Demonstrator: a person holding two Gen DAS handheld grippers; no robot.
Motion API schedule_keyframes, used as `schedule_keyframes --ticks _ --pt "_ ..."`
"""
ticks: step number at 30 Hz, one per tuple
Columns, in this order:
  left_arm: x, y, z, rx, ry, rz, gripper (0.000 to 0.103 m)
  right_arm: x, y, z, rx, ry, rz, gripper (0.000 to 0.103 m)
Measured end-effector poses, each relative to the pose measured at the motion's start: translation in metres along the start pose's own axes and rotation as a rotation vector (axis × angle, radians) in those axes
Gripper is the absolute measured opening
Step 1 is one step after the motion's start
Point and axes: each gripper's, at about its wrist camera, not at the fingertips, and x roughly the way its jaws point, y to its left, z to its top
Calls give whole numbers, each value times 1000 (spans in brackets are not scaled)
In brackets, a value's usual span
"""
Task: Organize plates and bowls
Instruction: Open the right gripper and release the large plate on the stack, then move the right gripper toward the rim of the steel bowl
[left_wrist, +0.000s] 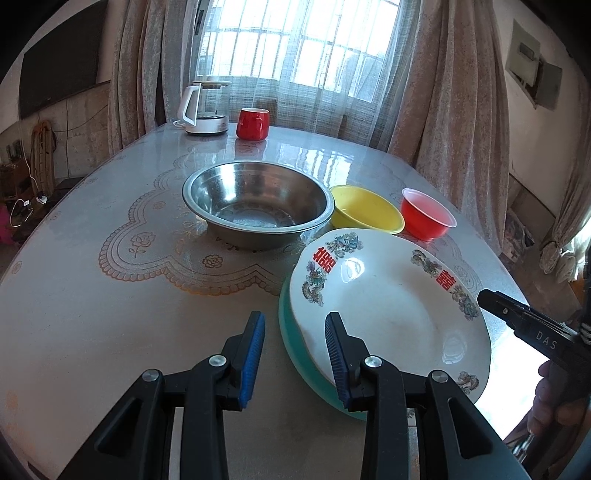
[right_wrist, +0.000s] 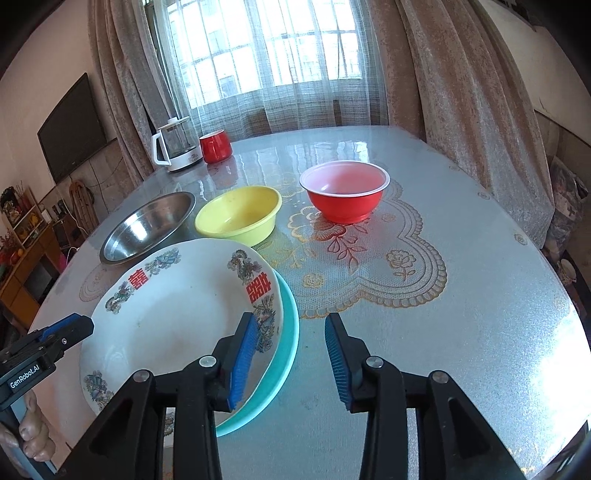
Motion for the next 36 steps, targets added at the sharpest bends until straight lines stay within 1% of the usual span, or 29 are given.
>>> schedule_keyframes --ticks 11,18,28,30,35,36 --pt "-3 31 1 -82 -3 44 36 -2 16 13 -37 -19 28 39" --pt "2 48 1 -129 12 65 36 -1 30 23 -71 -23 63 39" --pt "15 70 2 -189 61 100 36 10 69 37 -146 18 188 39" --pt "16 72 2 -190 67 87 36 15 75 40 -140 40 223 39" --pt "14 79 6 -171 29 104 37 26 91 49 -122 91 309 39" --pt "14 80 7 -167 24 106 38 29 94 51 -118 104 323 39"
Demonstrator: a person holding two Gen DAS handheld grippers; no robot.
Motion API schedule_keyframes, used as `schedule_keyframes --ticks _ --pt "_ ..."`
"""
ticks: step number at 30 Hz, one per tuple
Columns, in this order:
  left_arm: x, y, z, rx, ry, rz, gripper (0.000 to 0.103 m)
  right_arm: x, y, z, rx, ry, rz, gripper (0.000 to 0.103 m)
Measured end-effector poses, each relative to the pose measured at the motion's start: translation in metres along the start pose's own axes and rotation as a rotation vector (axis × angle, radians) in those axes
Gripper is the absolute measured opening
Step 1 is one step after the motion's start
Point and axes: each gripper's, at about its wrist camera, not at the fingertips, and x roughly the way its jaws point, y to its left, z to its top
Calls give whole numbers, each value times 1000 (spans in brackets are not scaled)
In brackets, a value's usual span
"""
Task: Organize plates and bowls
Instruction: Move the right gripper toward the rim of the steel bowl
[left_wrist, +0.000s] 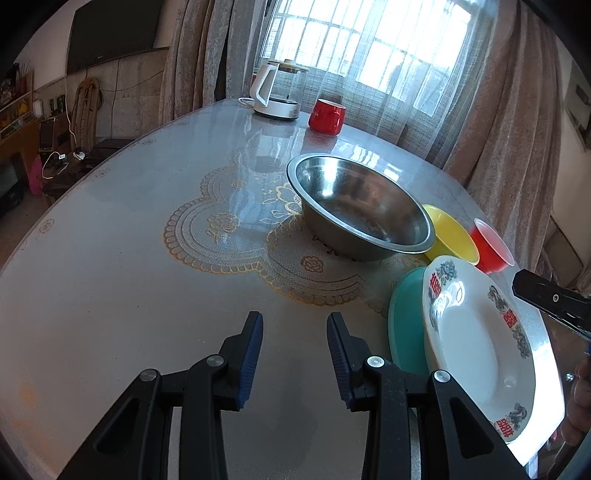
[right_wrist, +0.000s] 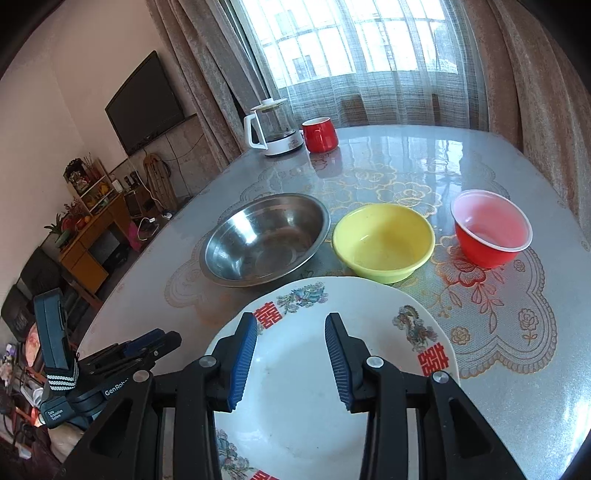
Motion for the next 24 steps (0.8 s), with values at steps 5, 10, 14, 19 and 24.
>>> schedule_keyframes --ticks 5,10,14,19,24 --pt "4 7 12 -3 -17 7 46 14 6 13 29 41 61 39" --pt "9 17 27 -42 -27 -11 55 28 8 28 69 66 105 39" --pt "16 21 39 -60 -6 -45 57 42 6 39 104 85 107 39" --pt "26 23 58 -84 13 -92 57 60 0 56 157 96 111 39" --pt "35 24 76 -96 30 -114 55 78 -6 65 178 123 63 39"
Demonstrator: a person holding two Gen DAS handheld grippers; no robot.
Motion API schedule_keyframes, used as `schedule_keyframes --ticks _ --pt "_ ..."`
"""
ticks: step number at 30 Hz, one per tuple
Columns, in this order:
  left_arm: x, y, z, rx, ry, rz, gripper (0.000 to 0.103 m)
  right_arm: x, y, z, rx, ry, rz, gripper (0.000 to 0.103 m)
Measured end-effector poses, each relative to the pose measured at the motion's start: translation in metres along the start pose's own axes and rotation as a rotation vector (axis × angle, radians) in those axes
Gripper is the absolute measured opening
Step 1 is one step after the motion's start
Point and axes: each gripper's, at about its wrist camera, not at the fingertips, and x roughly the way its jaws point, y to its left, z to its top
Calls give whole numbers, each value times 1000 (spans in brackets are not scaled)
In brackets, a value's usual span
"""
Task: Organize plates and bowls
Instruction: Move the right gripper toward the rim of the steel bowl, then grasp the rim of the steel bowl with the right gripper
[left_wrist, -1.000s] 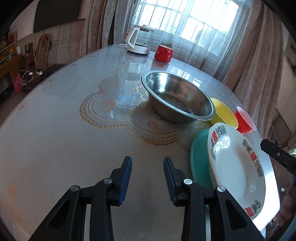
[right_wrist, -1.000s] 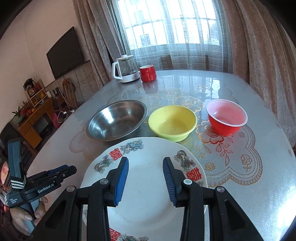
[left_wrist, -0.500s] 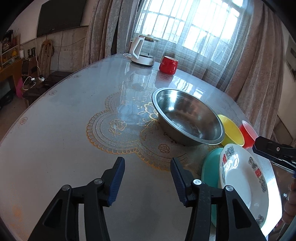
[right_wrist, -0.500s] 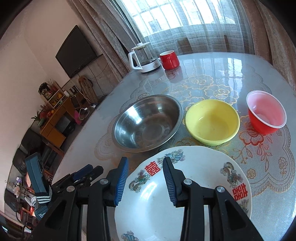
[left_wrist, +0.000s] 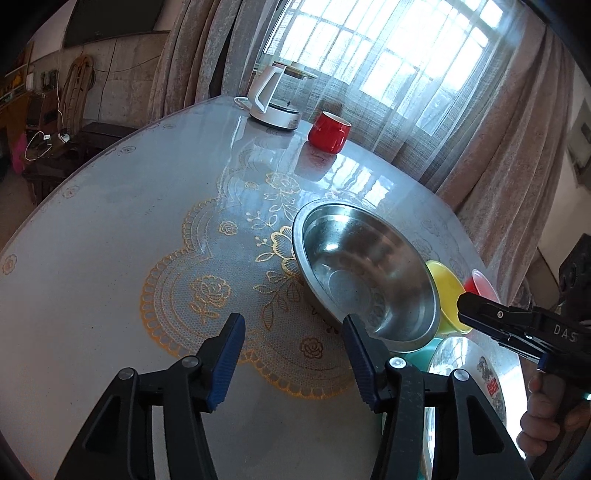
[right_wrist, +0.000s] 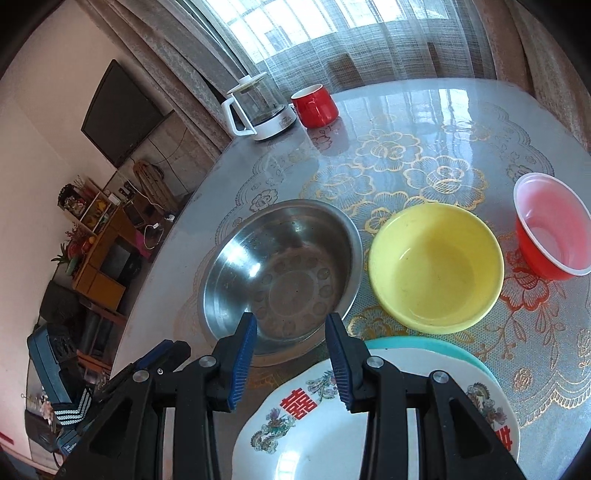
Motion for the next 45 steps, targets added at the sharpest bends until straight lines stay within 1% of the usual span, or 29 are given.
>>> schedule_keyframes --ticks 2,3,4,5,8,10,11,12,13,17,19,20,24,25,28,31,33,37,38,40,45 --pt "5 2 7 -21 4 -9 52 5 -3 2 4 12 -11 39" --pt "8 3 10 -34 5 -5 49 7 -4 3 8 17 -17 39" --pt "12 4 15 -41 9 -1 48 10 -6 4 13 21 -18 39" --pt "15 4 18 -42 8 -4 48 13 -9 7 18 26 -20 39" --pt "24 2 27 -44 0 -1 43 21 -12 11 33 42 -26 39" --pt "30 2 31 -44 -12 -4 42 24 -13 11 33 45 -34 39" --pt "34 2 33 -43 -7 11 42 24 -13 12 29 39 -43 39" --pt "39 2 35 -39 3 22 41 25 -12 14 25 35 -46 39" --pt "43 1 36 -31 13 19 38 25 -12 15 26 35 -48 38" --pt "55 -4 39 -7 29 16 32 26 -10 16 15 39 -53 37" --pt "60 -3 38 -5 38 27 28 25 -12 15 28 36 -64 37" --pt "62 -3 37 -4 41 24 28 25 -15 14 40 35 -73 37" --pt "64 -7 37 20 34 19 19 40 -22 11 59 78 -91 35" --pt "63 -8 36 28 33 20 17 43 -22 11 57 83 -98 32" --pt "60 -11 34 54 24 28 17 51 -19 11 36 78 -102 23" --pt "56 -8 31 74 19 31 19 54 -10 11 -25 65 -149 22" --pt "51 -3 28 78 15 35 20 54 -4 10 -63 60 -162 22" --pt "34 9 18 74 1 49 21 56 15 4 -136 60 -144 22" --pt "29 13 16 70 -6 55 21 56 15 4 -136 60 -144 22" --pt "18 20 10 61 -19 54 22 59 27 -2 -154 71 -113 22" --pt "-9 34 -3 50 -32 71 23 58 43 -15 -182 86 -72 22"
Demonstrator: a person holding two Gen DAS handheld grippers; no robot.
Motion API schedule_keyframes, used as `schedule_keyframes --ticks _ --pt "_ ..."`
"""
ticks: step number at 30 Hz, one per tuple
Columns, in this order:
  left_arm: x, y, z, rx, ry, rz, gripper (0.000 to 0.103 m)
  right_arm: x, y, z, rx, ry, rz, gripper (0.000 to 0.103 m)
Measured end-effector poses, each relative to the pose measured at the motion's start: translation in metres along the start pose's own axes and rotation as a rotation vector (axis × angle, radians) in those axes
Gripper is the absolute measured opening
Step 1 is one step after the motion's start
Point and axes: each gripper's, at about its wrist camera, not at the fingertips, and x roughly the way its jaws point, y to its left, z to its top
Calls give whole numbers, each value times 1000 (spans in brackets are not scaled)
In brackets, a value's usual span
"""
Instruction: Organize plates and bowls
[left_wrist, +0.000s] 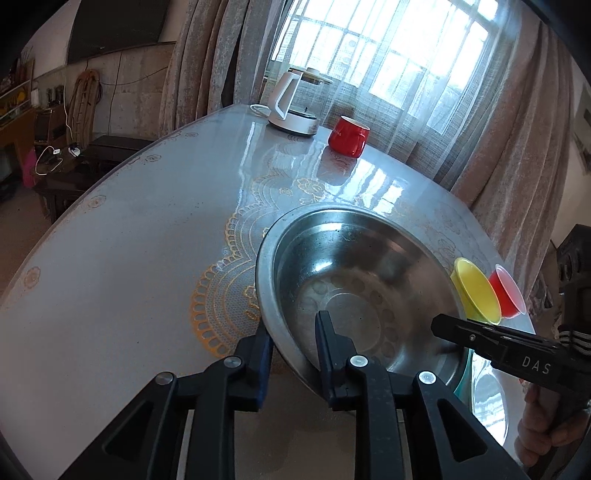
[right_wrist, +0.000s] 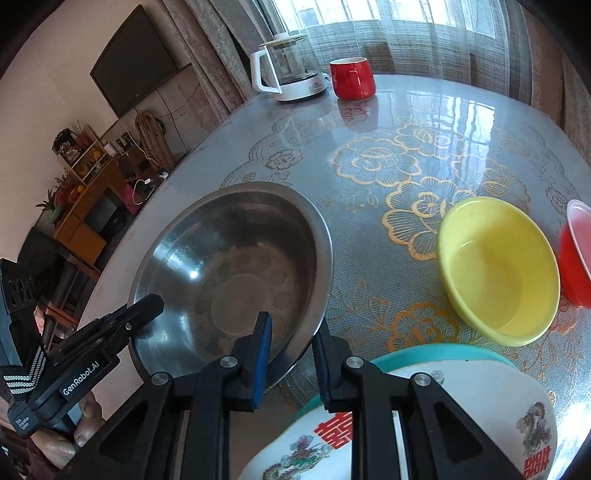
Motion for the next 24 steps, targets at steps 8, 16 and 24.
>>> schedule_keyframes --ticks 8,16,24 --pt "-41 18 -33 -22 -19 0 24 -13 35 -23 -99 0 26 22" --pt "-68 33 -69 -82 -3 6 25 -17 55 -52 -150 23 68 22" --pt "-82 34 -88 -67 8 49 25 -19 64 -77 -184 46 92 22"
